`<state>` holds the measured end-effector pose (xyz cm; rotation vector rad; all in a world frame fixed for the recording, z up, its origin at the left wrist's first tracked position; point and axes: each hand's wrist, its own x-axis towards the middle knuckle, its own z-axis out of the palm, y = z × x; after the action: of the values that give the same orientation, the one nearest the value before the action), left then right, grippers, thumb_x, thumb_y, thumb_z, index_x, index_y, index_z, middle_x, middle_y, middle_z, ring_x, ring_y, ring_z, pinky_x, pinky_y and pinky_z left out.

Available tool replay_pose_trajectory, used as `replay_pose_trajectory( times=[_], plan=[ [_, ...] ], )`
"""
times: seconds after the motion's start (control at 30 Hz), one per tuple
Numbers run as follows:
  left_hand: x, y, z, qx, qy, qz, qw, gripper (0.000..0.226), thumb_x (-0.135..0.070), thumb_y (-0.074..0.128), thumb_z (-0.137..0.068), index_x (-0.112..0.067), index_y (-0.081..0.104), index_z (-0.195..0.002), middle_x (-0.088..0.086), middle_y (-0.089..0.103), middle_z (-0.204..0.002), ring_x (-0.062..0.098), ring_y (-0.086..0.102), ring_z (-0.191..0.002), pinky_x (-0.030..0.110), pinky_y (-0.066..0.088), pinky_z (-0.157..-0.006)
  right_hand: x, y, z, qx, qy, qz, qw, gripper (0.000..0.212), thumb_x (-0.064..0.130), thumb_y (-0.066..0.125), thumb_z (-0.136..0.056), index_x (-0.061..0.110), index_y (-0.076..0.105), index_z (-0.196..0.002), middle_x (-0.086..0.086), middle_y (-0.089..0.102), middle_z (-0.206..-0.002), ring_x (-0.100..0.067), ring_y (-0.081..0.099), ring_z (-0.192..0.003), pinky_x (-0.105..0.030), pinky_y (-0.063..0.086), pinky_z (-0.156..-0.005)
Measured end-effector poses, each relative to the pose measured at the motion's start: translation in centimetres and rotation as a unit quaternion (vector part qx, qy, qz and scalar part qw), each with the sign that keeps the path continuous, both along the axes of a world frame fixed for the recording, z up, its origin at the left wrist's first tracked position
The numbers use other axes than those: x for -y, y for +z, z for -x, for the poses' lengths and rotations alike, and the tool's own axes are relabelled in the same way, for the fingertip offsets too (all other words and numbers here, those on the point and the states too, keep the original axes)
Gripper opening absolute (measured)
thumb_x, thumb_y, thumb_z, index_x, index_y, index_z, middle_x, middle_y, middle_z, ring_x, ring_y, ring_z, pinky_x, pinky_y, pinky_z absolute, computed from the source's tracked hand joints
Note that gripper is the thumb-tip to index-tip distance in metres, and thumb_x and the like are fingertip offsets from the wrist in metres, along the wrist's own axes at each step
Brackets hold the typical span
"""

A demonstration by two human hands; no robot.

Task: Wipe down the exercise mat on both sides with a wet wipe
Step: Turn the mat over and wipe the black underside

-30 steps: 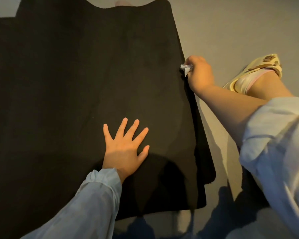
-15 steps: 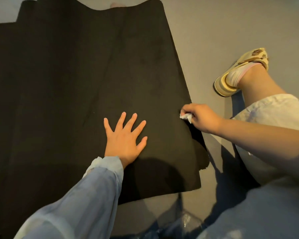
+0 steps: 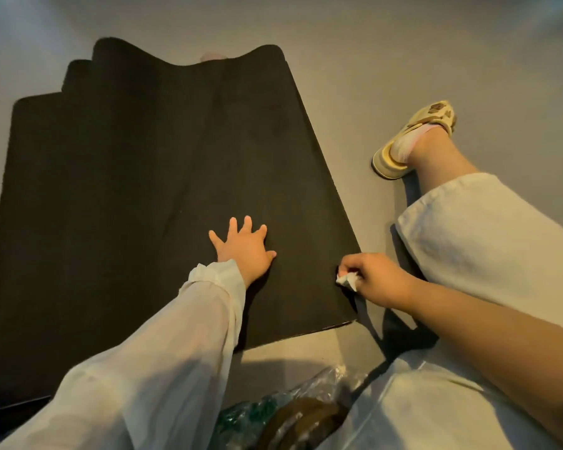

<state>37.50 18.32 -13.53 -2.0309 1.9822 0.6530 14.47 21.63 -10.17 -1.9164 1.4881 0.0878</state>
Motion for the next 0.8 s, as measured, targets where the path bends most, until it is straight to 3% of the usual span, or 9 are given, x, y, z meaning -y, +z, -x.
replay_pose_trajectory(
  times=[0.1, 0.2, 0.33, 0.43, 0.53, 0.6, 0.67, 0.7, 0.8],
  plan=[
    [-1.4, 0.6, 2.2, -0.075, 0.042, -0.008, 0.996, 0.066, -0.051, 0.046, -0.092, -0.034, 0.017, -0.148, 0.004, 0.005, -0.158, 0.032, -0.001, -0.145, 0.063, 0.002, -0.109, 0.7, -0.4, -0.4, 0.067, -0.18, 0.045, 0.98, 0.012, 0.006, 0.049, -0.094, 0.015, 0.055, -0.088, -0.004, 0.057, -0.087, -0.02, 0.055, -0.083, -0.029, 0.046, -0.072],
    [-2.4, 1.0, 3.4, -0.174, 0.099, 0.012, 0.98, 0.069, -0.049, 0.052, -0.091, -0.031, 0.019, -0.148, 0.005, 0.014, -0.157, 0.03, 0.008, -0.144, 0.056, 0.008, -0.112, 1.2, -1.0, -1.1, 0.101, -0.211, -0.016, 0.972, 0.009, 0.018, 0.042, -0.099, 0.014, 0.049, -0.097, -0.004, 0.053, -0.093, -0.017, 0.051, -0.084, -0.03, 0.042, -0.076],
    [-1.9, 1.9, 4.3, -0.386, 0.263, 0.029, 0.884, 0.071, -0.047, 0.059, -0.087, -0.021, 0.03, -0.146, 0.004, 0.037, -0.148, 0.022, 0.036, -0.135, 0.033, 0.032, -0.107, 1.2, -0.7, -1.4, 0.146, -0.181, -0.037, 0.972, 0.011, 0.025, 0.041, -0.1, 0.017, 0.048, -0.097, -0.001, 0.054, -0.093, -0.011, 0.05, -0.081, -0.022, 0.041, -0.068],
    [-0.7, 2.9, 4.7, -0.39, 0.309, 0.01, 0.867, 0.079, -0.06, 0.058, -0.081, -0.017, 0.036, -0.143, 0.003, 0.043, -0.143, 0.022, 0.045, -0.127, 0.031, 0.038, -0.103, 1.2, -0.1, -1.5, 0.175, -0.14, -0.028, 0.974, 0.008, 0.023, 0.042, -0.099, 0.019, 0.048, -0.097, 0.002, 0.054, -0.093, -0.011, 0.051, -0.084, -0.021, 0.04, -0.067],
    [0.5, 3.8, 4.3, -0.337, 0.299, 0.012, 0.893, 0.072, -0.059, 0.059, -0.081, -0.012, 0.047, -0.134, 0.004, 0.053, -0.133, 0.021, 0.053, -0.115, 0.03, 0.045, -0.092, 0.9, 0.3, -2.7, 0.217, -0.113, -0.022, 0.969, 0.006, 0.019, 0.043, -0.099, 0.018, 0.049, -0.098, 0.0, 0.056, -0.096, -0.013, 0.052, -0.09, -0.025, 0.043, -0.075],
    [0.9, 4.2, 4.0, -0.331, 0.291, 0.026, 0.897, 0.044, -0.043, 0.061, -0.087, -0.008, 0.062, -0.113, 0.009, 0.064, -0.112, 0.022, 0.062, -0.097, 0.03, 0.05, -0.081, 0.8, 0.2, -3.3, 0.232, -0.102, -0.02, 0.967, 0.005, 0.015, 0.044, -0.098, 0.016, 0.049, -0.097, -0.001, 0.058, -0.101, -0.015, 0.052, -0.097, -0.029, 0.044, -0.083],
    [1.2, 4.5, 3.4, -0.383, 0.341, 0.018, 0.858, 0.014, -0.015, 0.055, -0.091, -0.006, 0.064, -0.085, 0.014, 0.066, -0.089, 0.024, 0.066, -0.075, 0.032, 0.057, -0.069, 0.8, 0.3, -3.6, 0.223, -0.093, -0.016, 0.97, 0.005, 0.014, 0.044, -0.098, 0.015, 0.048, -0.096, 0.003, 0.057, -0.096, -0.014, 0.051, -0.095, -0.022, 0.043, -0.079],
    [1.2, 4.7, 3.2, -0.404, 0.37, 0.01, 0.837, 0.019, -0.006, 0.05, -0.092, -0.007, 0.06, -0.076, 0.013, 0.063, -0.08, 0.022, 0.062, -0.066, 0.027, 0.057, -0.059, 0.8, 0.4, -3.5, 0.216, -0.093, -0.016, 0.972, 0.005, 0.015, 0.043, -0.098, 0.016, 0.048, -0.096, 0.004, 0.056, -0.094, -0.014, 0.051, -0.094, -0.021, 0.042, -0.077],
    [0.9, 5.0, 2.4, -0.383, 0.359, 0.011, 0.851, 0.026, -0.027, 0.052, -0.094, -0.01, 0.057, -0.075, 0.006, 0.056, -0.073, 0.021, 0.058, -0.065, 0.027, 0.056, -0.055, 1.0, 0.7, -3.6, 0.209, -0.089, -0.023, 0.974, 0.007, 0.018, 0.042, -0.099, 0.015, 0.047, -0.097, -0.002, 0.058, -0.102, -0.016, 0.052, -0.101, -0.029, 0.044, -0.085]
  ],
)
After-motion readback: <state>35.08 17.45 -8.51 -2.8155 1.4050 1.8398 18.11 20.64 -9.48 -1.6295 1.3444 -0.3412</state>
